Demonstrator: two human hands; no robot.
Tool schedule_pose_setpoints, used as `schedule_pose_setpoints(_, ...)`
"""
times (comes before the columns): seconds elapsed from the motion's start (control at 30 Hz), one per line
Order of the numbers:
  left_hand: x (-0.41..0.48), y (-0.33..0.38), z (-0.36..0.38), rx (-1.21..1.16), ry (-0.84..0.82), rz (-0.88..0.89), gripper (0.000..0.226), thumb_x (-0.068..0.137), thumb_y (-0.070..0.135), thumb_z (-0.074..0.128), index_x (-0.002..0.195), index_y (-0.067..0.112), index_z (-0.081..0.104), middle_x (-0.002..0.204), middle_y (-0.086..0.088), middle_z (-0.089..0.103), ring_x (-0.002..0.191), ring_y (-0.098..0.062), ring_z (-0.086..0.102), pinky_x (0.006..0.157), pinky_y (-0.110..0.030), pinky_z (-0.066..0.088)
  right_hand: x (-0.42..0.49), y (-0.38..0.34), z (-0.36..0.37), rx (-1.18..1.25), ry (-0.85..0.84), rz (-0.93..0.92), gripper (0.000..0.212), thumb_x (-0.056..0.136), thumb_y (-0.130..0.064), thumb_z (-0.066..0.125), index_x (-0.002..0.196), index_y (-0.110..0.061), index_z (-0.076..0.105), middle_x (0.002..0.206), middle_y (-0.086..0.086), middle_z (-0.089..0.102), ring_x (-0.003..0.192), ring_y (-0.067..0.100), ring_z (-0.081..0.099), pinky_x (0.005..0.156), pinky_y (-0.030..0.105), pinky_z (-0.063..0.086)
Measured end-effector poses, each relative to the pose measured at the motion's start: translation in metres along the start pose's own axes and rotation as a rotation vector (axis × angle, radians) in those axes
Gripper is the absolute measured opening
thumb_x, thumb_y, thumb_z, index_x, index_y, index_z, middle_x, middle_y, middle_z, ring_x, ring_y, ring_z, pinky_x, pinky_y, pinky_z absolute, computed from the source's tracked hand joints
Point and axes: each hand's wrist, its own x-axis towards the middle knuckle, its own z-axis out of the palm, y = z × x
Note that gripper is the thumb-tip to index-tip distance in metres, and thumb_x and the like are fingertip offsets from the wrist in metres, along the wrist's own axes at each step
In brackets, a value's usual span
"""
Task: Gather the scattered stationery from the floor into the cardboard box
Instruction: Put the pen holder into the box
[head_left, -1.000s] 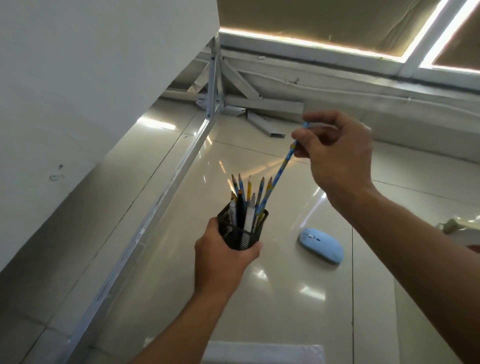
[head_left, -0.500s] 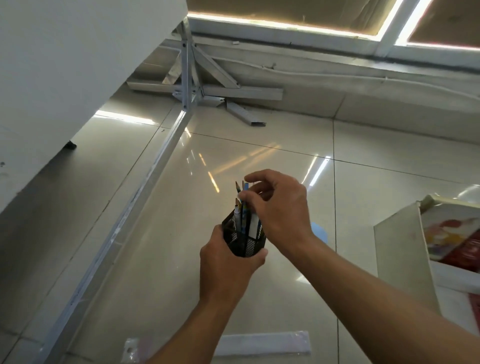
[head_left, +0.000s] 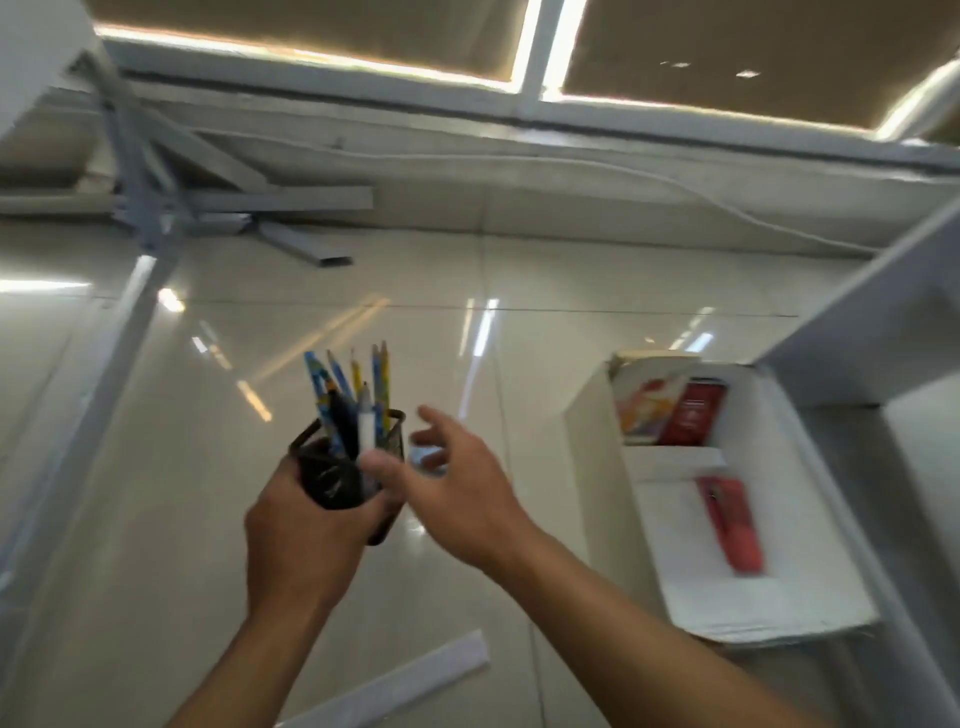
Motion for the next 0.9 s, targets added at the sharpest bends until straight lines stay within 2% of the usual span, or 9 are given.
schedule_pose_setpoints(0.1,-0.012,0.037,0.007,-0.056,-0.047,0.063,0.057,0.061,0.03,0.092,0.114,0.033,0.07,0.085,0.011,0.077,0.08,-0.012,0.074,0.061,-0.027,0.052,-0.011,-0.02,-0.033,0.001,-0.043,-0.108,0.057,0.077,-0.055,0.081,0.129,-0.039,0.063,0.111,-0.015,0.072,0.095,-0.001,0.068,0.07,0.008,0.051)
schedule_pose_setpoints(0.2,-0.028,0.082,0.028,-0.159,-0.191,0.189,0.079,0.055,0.022,0.095,0.128,0.035,0.066,0.097,0.015,0.078,0.089,-0.005,0.074,0.073,-0.028,0.057,-0.024,-0.042,-0.09,-0.038,0.091,-0.159,0.06,0.075,-0.051,0.084,0.129,-0.04,0.061,0.112,-0.016,0.071,0.098,0.0,0.068,0.079,0.021,0.059)
schedule_pose_setpoints(0.3,-0.047,0.131,0.052,-0.171,-0.391,0.333,0.081,0.063,0.024,0.094,0.137,0.033,0.061,0.109,0.021,0.075,0.102,0.001,0.071,0.087,-0.028,0.058,-0.043,-0.053,-0.163,-0.071,0.168,-0.148,0.063,0.072,-0.038,0.09,0.127,-0.038,0.059,0.113,-0.015,0.071,0.102,0.002,0.069,0.087,0.032,0.061)
schedule_pose_setpoints(0.43,-0.069,0.176,0.094,-0.073,-0.573,0.452,0.06,0.076,0.02,0.087,0.13,0.032,0.064,0.111,0.02,0.069,0.108,0.0,0.064,0.088,-0.018,0.056,-0.065,-0.039,-0.246,-0.175,0.141,-0.017,0.074,0.072,-0.022,0.092,0.132,-0.03,0.05,0.112,-0.017,0.066,0.095,-0.005,0.066,0.073,0.014,0.055)
schedule_pose_setpoints(0.53,-0.09,0.175,0.136,0.023,-0.666,0.407,0.053,0.081,0.021,0.083,0.127,0.033,0.061,0.113,0.019,0.06,0.102,0.002,0.056,0.084,-0.014,0.05,-0.064,0.012,-0.269,-0.226,0.12,0.067,0.078,0.074,-0.015,0.09,0.136,-0.033,0.045,0.112,-0.019,0.061,0.099,-0.005,0.058,0.078,0.016,0.051)
schedule_pose_setpoints(0.63,-0.11,0.147,0.178,0.021,-0.695,0.281,0.05,0.087,0.013,0.076,0.13,0.032,0.058,0.12,0.013,0.064,0.107,-0.002,0.059,0.097,-0.026,0.054,-0.056,0.074,-0.266,-0.212,0.124,0.117,0.08,0.071,-0.012,0.091,0.135,-0.035,0.048,0.118,-0.016,0.063,0.113,0.007,0.06,0.091,0.034,0.059)
schedule_pose_setpoints(0.73,-0.13,0.118,0.212,0.001,-0.728,0.077,0.055,0.091,0.006,0.065,0.139,0.027,0.052,0.123,0.006,0.066,0.117,-0.014,0.061,0.1,-0.033,0.053,-0.048,0.129,-0.248,-0.203,0.119,0.15,0.081,0.068,-0.01,0.093,0.13,-0.038,0.049,0.124,-0.008,0.063,0.117,0.016,0.061,0.09,0.039,0.061)
schedule_pose_setpoints(0.8,-0.136,0.102,0.228,0.014,-0.727,-0.05,0.066,0.088,0.005,0.06,0.149,0.023,0.043,0.131,0.001,0.062,0.122,-0.02,0.058,0.105,-0.04,0.051,-0.043,0.153,-0.236,-0.235,0.126,0.148,0.084,0.068,-0.013,0.092,0.131,-0.043,0.046,0.123,-0.009,0.064,0.116,0.015,0.061,0.09,0.034,0.06)
schedule_pose_setpoints(0.9,-0.134,0.09,0.245,0.029,-0.714,-0.158,0.077,0.082,0.008,0.062,0.154,0.017,0.035,0.143,-0.007,0.054,0.129,-0.025,0.053,0.109,-0.045,0.049,-0.037,0.168,-0.226,-0.24,0.142,0.149,0.078,0.079,-0.007,0.084,0.14,-0.036,0.044,0.115,-0.011,0.059,0.109,0.008,0.057,0.084,0.015,0.049)
